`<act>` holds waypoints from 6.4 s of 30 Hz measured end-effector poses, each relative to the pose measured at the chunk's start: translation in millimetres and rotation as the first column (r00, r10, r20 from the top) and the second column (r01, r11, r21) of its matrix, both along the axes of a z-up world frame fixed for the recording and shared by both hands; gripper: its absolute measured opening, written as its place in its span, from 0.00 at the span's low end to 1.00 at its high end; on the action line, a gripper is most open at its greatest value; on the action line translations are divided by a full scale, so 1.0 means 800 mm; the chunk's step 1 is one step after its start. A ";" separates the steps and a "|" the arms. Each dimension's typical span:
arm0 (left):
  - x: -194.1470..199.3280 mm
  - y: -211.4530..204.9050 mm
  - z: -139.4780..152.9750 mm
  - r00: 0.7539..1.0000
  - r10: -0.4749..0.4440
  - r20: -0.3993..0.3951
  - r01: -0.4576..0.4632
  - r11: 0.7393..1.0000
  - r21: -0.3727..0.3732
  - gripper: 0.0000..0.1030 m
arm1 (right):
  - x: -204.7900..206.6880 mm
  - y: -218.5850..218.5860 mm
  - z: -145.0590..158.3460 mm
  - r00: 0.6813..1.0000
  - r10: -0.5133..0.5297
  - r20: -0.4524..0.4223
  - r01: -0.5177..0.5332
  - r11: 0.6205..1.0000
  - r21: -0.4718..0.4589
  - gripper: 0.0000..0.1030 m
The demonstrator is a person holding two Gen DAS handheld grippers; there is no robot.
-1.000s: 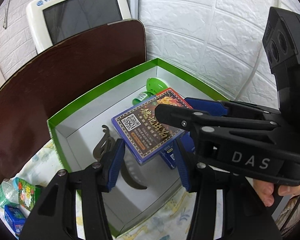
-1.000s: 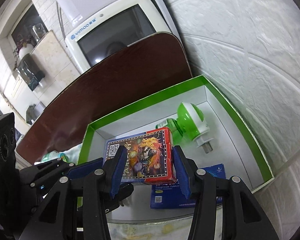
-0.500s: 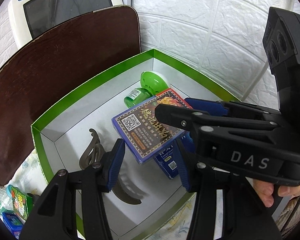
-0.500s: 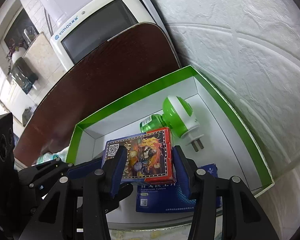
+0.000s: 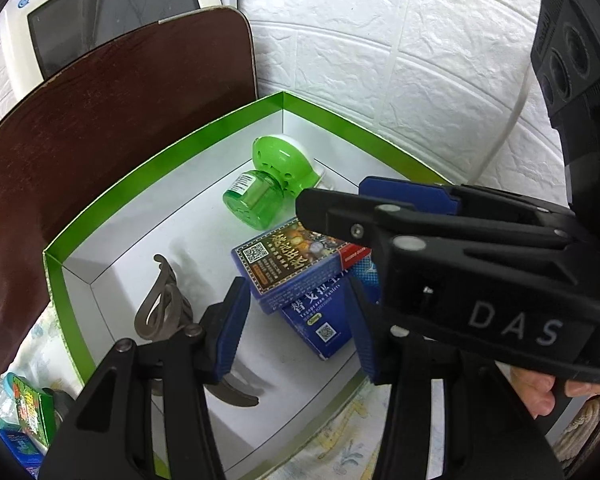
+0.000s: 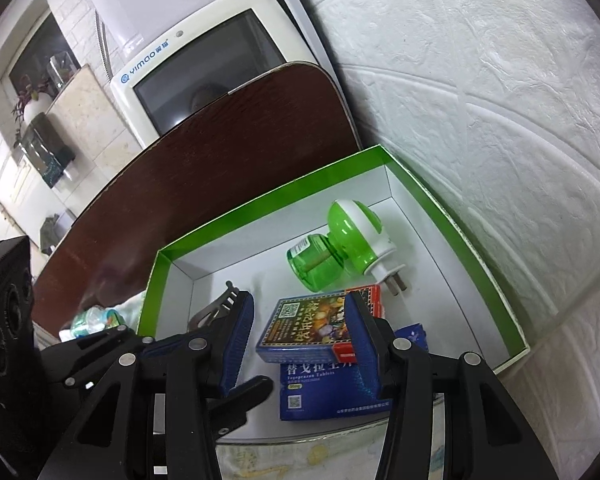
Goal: Organize rigid objects
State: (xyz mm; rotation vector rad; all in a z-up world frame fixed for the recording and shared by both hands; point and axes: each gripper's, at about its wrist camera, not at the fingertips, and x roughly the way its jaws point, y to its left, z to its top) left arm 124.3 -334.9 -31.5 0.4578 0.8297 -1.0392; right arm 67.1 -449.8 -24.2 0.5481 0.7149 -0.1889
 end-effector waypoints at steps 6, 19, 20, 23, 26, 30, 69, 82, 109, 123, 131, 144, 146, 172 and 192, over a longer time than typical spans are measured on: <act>0.000 0.035 0.017 0.998 0.052 0.022 -0.051 0.998 -0.032 0.46 | 0.005 0.026 0.015 0.999 0.044 0.021 -0.044 0.999 -0.018 0.49; 0.030 0.198 0.043 0.945 0.325 0.043 -0.319 0.943 -0.098 0.47 | 0.044 0.147 0.043 0.964 0.262 0.039 -0.259 0.964 -0.059 0.49; 0.034 0.215 0.040 0.934 0.355 0.033 -0.350 0.931 -0.099 0.47 | 0.050 0.162 0.043 0.958 0.285 0.033 -0.283 0.957 -0.061 0.49; 0.045 0.260 0.030 0.902 0.432 0.006 -0.429 0.898 -0.096 0.47 | 0.067 0.201 0.039 0.938 0.346 0.018 -0.345 0.937 -0.054 0.49; 0.055 0.297 0.017 0.872 0.489 -0.023 -0.489 0.868 -0.083 0.47 | 0.087 0.237 0.029 0.919 0.395 -0.009 -0.395 0.918 -0.041 0.49; 0.062 0.327 0.000 0.854 0.517 -0.045 -0.519 0.852 -0.069 0.47 | 0.115 0.267 0.016 0.905 0.423 -0.043 -0.423 0.906 0.005 0.59; 0.132 0.327 -0.039 0.871 0.470 -0.143 -0.482 0.873 -0.071 0.47 | 0.198 0.304 -0.023 0.872 0.465 -0.154 -0.462 0.885 0.060 0.38; 0.071 0.297 0.030 0.910 0.413 -0.021 -0.412 0.900 -0.143 0.48 | 0.111 0.235 0.052 0.927 0.375 -0.016 -0.375 0.927 0.006 0.39; -0.025 0.009 0.045 1.000 0.025 0.005 -0.025 0.997 -0.078 0.49 | -0.014 -0.010 0.029 0.999 -0.030 -0.040 0.032 0.998 0.048 0.39; -0.024 -0.019 0.028 1.000 0.014 0.009 -0.014 0.999 -0.047 0.48 | -0.015 -0.018 0.006 0.992 -0.096 -0.086 0.100 0.994 0.038 0.39; -0.017 0.010 0.023 0.998 0.061 0.009 -0.060 0.997 -0.041 0.49 | -0.034 -0.021 0.009 0.984 -0.156 -0.089 0.160 0.986 0.040 0.38; 0.001 0.122 0.057 0.972 0.231 0.048 -0.225 0.968 -0.113 0.50 | 0.005 0.076 0.043 0.999 0.046 -0.028 -0.046 0.999 0.001 0.38; 0.007 0.146 0.060 0.962 0.268 0.047 -0.261 0.958 -0.119 0.50 | 0.013 0.096 0.048 0.996 0.088 -0.021 -0.088 0.996 -0.002 0.38; 0.095 0.359 -0.014 0.838 0.521 -0.166 -0.540 0.834 -0.111 0.36 | 0.134 0.289 -0.019 0.933 0.288 -0.215 -0.276 0.957 0.083 0.38; 0.154 0.351 -0.057 0.829 0.477 -0.293 -0.520 0.849 -0.089 0.27 | 0.196 0.282 -0.071 0.927 0.188 -0.325 -0.134 0.974 0.181 0.38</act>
